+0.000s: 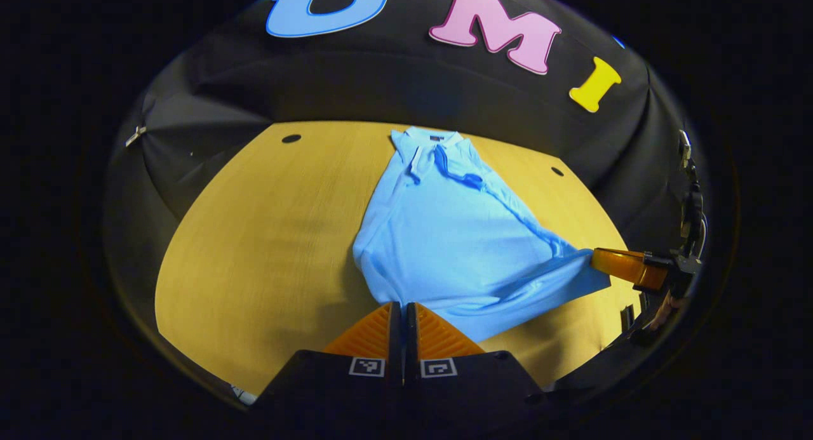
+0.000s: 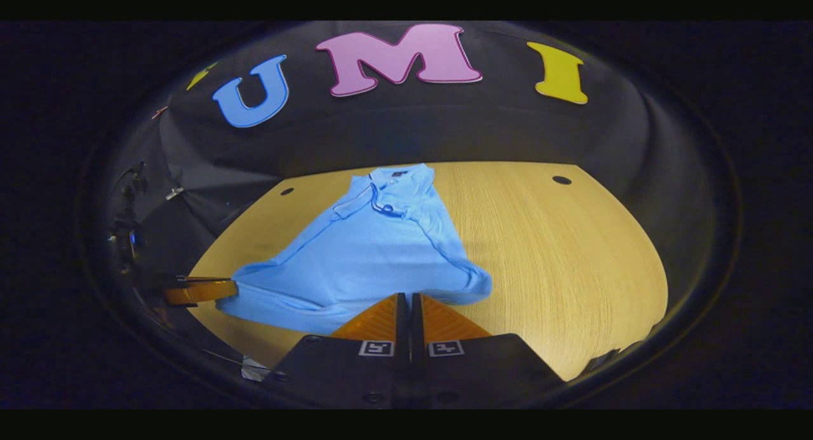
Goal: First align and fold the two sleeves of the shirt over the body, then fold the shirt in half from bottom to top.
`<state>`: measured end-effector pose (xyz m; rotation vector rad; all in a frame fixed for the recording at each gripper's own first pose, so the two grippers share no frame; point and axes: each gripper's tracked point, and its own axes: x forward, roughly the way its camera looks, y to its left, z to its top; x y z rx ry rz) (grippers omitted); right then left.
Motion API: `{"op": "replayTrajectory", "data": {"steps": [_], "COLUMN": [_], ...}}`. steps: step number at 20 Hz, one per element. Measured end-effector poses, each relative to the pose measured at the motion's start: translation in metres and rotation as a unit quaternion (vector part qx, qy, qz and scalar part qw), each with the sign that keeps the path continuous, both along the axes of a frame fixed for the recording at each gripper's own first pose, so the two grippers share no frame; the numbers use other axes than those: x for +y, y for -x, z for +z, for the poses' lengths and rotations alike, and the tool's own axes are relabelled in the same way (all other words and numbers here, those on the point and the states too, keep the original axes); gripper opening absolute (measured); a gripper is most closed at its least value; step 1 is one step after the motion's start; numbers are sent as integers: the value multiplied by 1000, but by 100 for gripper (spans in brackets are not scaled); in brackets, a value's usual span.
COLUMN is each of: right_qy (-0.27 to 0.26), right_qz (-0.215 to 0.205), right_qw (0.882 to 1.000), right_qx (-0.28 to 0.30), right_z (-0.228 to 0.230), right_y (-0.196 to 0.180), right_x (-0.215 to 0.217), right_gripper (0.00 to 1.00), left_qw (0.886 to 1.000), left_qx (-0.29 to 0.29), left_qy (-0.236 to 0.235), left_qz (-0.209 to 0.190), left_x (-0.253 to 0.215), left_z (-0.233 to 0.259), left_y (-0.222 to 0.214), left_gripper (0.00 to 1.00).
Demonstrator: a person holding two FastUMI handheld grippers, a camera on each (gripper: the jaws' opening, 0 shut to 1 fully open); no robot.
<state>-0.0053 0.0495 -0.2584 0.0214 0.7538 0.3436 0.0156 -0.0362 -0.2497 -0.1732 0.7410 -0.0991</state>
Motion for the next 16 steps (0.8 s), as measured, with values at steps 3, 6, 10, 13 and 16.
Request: {"op": "replayTrajectory", "data": {"steps": [3,6,10,13,16], "right_qy": [-7,-13,-21,-25,-28], "right_qz": [10,20,27,30,26], "right_qw": [1000,999,996,994,992], "right_qx": [-24,-49,-78,-101,-124], "right_z": [26,47,66,79,87], "right_y": [-36,-74,-130,-175,-224], "right_x": [12,24,41,53,61], "right_gripper": [5,5,0,10,5], "left_qw": [1000,999,997,995,992], "left_qx": [-20,-45,-80,-103,-122], "left_qy": [7,9,2,-5,-12], "left_qz": [-1,-3,-5,-1,1], "left_x": [-2,-1,4,12,20], "left_z": [34,70,105,121,130], "left_y": [-31,-71,-133,-180,-229], "left_gripper": [6,6,6,6,6]}}
